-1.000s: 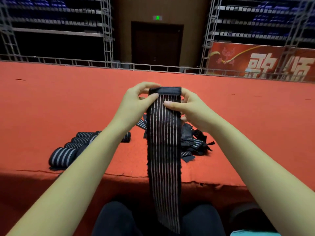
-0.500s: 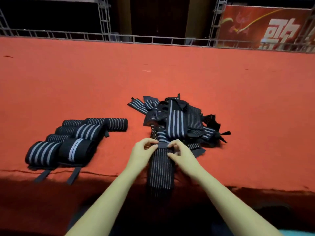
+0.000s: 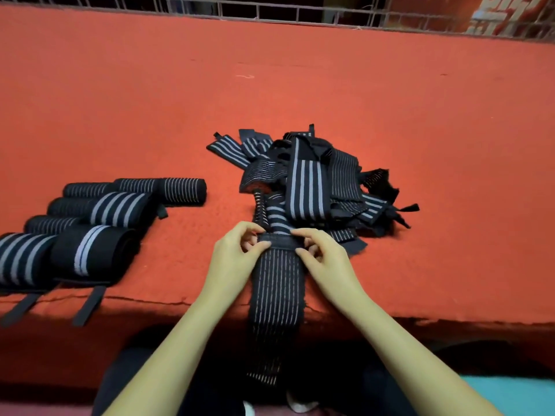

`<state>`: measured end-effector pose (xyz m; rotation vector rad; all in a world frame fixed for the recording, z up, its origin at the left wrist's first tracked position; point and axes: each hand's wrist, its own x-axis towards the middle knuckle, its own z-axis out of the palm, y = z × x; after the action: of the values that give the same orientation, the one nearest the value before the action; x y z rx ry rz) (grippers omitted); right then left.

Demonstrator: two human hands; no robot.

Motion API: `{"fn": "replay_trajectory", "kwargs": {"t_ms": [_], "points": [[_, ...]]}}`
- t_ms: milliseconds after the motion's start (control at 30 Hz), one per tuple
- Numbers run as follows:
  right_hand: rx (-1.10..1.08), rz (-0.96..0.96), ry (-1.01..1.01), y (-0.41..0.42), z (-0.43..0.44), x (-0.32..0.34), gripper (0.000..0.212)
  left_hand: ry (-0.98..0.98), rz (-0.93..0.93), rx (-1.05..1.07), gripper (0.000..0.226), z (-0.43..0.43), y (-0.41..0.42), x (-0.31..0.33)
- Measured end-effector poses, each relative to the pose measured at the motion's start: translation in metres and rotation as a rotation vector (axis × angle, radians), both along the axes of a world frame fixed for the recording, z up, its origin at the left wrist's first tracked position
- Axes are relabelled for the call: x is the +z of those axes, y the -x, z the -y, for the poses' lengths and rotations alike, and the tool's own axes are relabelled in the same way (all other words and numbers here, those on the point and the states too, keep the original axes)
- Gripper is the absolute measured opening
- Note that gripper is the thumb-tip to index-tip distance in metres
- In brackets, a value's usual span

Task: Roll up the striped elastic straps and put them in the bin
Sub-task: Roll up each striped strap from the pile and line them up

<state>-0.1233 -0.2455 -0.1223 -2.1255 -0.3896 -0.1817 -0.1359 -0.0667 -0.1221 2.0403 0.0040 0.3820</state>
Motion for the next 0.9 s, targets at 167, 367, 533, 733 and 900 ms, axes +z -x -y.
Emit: {"fn": "replay_trajectory", "kwargs": {"t_ms": [167,367,533,733,900], "points": [[0.133,0.064,0.15,-0.012,-0.025,0.013,0.039,0.024,-0.002,0.099,0.017,-0.025,-0.007,0.006],[0.079,0.126,0.583,-0.022,-0.044,0.013,0.049,-0.153,-0.102,0.1,0.013,-0.033,-0.016,-0.003],[0.118,0.129,0.561,-0.02,-0.036,0.013,0.048,-0.241,-0.08,0.085,0.015,-0.034,-0.017,-0.004],[-0.041,0.313,0.261,-0.043,0.003,0.047,0.021,-0.275,0.093,0.054,0.012,-0.019,-0.037,0.027],[-0.204,0.122,0.471,-0.095,0.053,0.055,0.04,-0.321,0.164,-0.061,0.016,0.028,-0.075,0.053]]}}
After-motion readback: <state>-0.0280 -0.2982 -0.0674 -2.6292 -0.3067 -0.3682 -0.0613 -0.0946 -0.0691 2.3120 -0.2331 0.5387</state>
